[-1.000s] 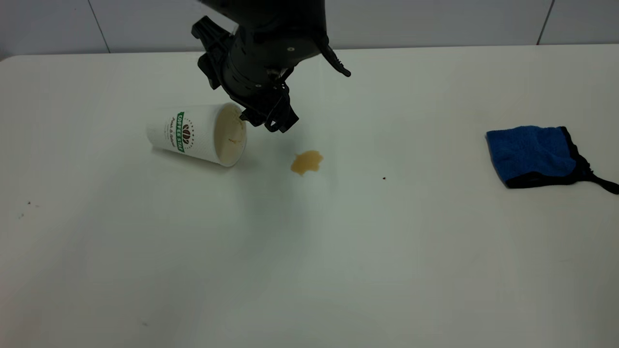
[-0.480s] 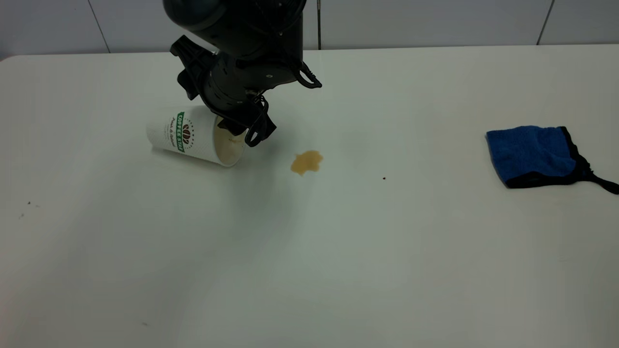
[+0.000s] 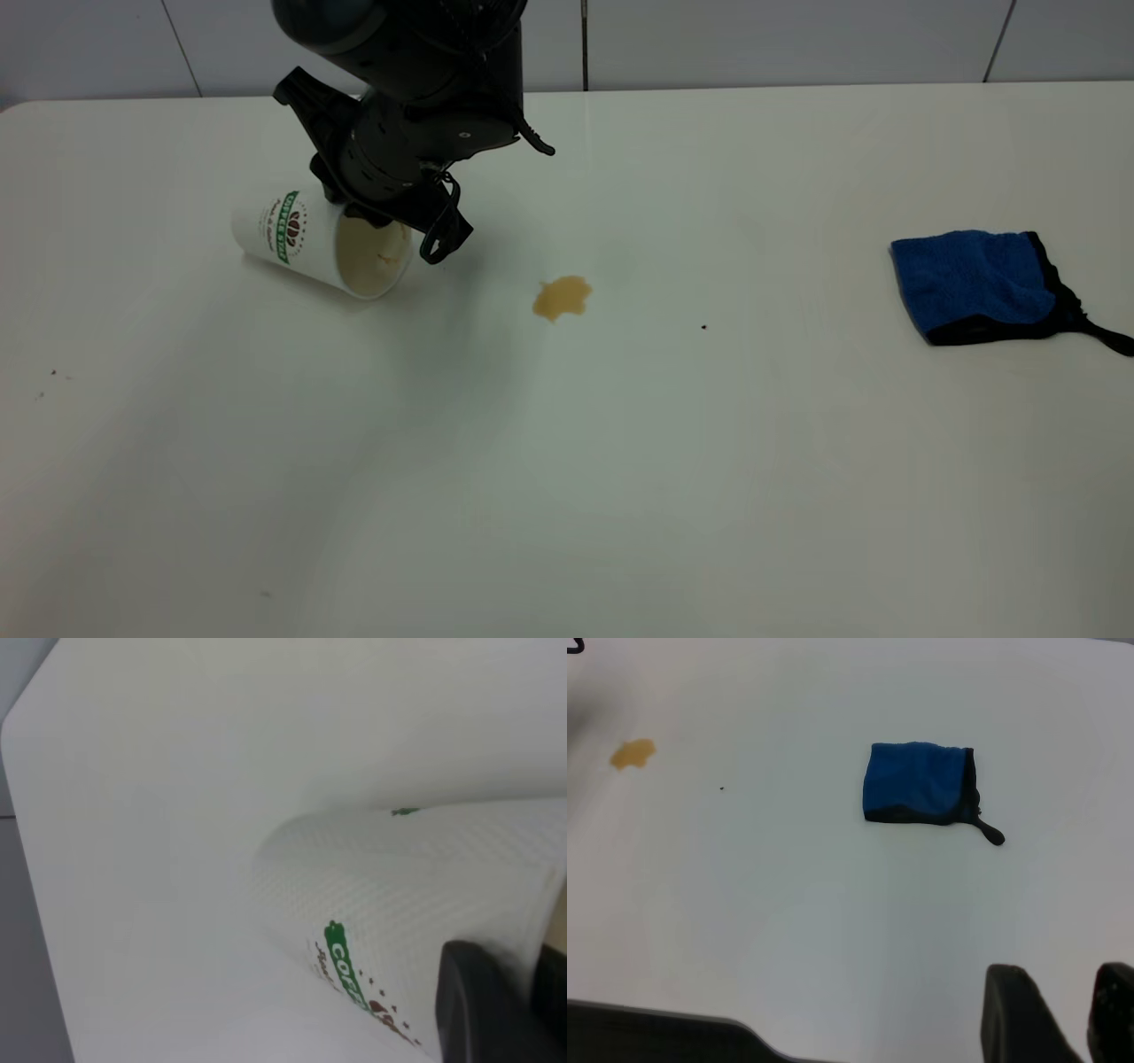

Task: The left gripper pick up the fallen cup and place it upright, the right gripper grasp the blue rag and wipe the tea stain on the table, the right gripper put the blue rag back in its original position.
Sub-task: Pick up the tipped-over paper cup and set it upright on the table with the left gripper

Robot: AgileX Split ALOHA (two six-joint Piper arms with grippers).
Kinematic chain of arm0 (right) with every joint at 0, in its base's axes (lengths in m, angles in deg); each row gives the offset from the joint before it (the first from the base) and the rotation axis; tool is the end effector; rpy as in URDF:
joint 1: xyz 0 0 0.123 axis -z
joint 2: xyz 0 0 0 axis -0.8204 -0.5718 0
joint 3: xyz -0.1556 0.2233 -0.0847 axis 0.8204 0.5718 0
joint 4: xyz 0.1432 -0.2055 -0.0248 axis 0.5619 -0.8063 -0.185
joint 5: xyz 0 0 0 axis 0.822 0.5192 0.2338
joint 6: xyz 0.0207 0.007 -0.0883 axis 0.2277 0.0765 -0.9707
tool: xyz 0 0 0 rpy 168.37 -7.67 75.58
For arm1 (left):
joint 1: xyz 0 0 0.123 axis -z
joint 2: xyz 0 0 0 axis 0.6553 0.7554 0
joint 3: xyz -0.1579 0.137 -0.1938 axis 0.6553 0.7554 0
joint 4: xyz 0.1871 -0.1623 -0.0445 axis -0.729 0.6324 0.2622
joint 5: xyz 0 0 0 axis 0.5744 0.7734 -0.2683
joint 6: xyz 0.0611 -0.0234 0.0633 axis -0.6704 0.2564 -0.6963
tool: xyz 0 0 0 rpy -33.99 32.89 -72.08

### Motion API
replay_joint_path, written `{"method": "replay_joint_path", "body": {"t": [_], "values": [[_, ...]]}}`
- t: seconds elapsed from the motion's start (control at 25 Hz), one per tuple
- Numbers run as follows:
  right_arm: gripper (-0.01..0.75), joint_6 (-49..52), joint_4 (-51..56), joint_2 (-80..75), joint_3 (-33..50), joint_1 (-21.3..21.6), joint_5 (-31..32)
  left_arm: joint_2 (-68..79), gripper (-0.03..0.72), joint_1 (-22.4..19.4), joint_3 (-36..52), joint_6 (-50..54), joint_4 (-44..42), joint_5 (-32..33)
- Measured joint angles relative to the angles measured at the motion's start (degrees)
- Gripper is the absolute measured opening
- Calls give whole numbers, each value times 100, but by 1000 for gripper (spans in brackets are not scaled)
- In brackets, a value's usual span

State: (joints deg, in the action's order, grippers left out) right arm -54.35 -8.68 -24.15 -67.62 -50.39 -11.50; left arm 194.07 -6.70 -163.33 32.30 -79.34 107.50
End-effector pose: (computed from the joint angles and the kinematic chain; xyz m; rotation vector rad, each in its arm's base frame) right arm -0.0061 0.0078 0.2641 -0.0532 2.1157 -0.0169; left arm 0.4157 -0.2128 0.0291 0.6629 2.4521 0.7594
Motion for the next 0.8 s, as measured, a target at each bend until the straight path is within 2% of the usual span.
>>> {"method": "replay_joint_path", "body": {"t": [0.12,0.28,0.4,0.64,0.8], "values": [[238,6,0,0,0,0,0,0,35,0,0,-36,-142,123],[238,6,0,0,0,0,0,-162,20,0,0,-196,-274,222],[238,6,0,0,0,0,0,-579,14,0,-85,-450,20,121],[238,6,0,0,0,0,0,-1373,14,-108,-595,-1542,1400,-200],[238,6,0,0,0,0,0,-1499,14,-542,-724,-2531,3040,-552]]}}
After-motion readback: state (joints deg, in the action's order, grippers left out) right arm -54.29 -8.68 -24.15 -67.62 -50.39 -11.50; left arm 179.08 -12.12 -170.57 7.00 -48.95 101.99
